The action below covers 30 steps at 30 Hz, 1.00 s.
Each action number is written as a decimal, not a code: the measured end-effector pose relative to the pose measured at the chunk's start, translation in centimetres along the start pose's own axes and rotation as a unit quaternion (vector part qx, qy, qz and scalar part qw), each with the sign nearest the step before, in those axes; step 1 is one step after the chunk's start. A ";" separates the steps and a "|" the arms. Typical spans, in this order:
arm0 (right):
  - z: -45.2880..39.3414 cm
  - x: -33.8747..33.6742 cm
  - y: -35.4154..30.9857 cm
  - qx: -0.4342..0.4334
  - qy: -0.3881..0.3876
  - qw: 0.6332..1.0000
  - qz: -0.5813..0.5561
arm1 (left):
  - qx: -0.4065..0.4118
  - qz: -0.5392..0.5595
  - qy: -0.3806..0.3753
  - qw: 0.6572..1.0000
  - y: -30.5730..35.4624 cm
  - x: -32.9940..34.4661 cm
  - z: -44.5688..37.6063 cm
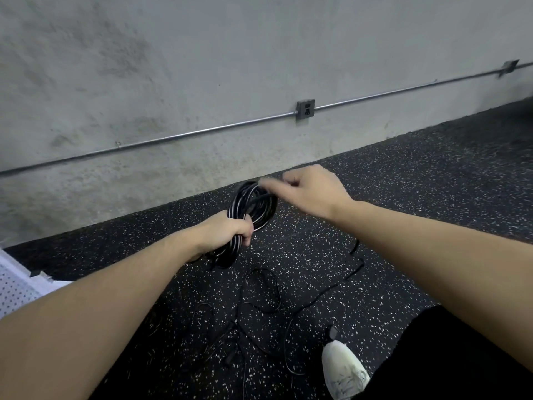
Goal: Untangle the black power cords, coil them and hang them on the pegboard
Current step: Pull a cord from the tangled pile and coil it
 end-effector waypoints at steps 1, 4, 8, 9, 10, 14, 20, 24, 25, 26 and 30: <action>-0.1 0.0 -0.2 0.014 0.011 0.999 -0.042 | -0.002 0.005 -0.003 1.000 0.2 0.2 0.0; -0.4 -0.7 -0.7 0.038 -0.095 0.968 -0.229 | -0.027 0.028 0.009 0.999 0.3 0.4 -0.1; -0.3 0.0 0.0 0.033 -0.191 0.930 -0.312 | -0.081 0.063 0.086 0.991 -0.2 -0.5 0.3; -0.3 0.2 -0.1 0.036 -0.172 0.934 -0.310 | -0.079 0.078 0.092 0.990 -0.4 -0.6 0.4; -0.5 0.4 -0.3 0.038 -0.142 0.939 -0.310 | -0.069 0.095 0.085 0.989 -0.5 -0.6 0.5; -1.5 2.0 -0.3 0.055 -0.030 0.927 -0.370 | -0.003 0.175 0.050 0.983 0.8 0.7 0.8; 0.0 3.5 -1.3 0.244 -0.086 0.865 -0.430 | 0.029 0.193 0.059 0.979 2.0 1.9 0.4; 0.1 3.8 -2.1 0.254 -0.159 0.800 -0.520 | 0.015 0.248 0.070 0.966 2.0 2.0 0.5; 0.1 3.6 -2.3 0.243 -0.139 0.783 -0.556 | 0.011 0.269 0.075 0.960 2.2 1.7 0.4; -0.1 3.3 -2.5 0.234 -0.117 0.769 -0.583 | 0.004 0.290 0.085 0.953 2.4 1.2 0.2; -0.6 2.4 -3.4 0.197 -0.057 0.779 -0.593 | -0.021 0.271 0.145 0.951 2.5 -0.6 -0.7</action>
Point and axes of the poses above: each hand's wrist, its own z-axis away from the middle knuckle, its own x-axis out of the palm, y = z × x, the point moved 1 cm from there along -z, towards the middle knuckle, and after that the axes turned 15 degrees about x, right-handed, at the moved point
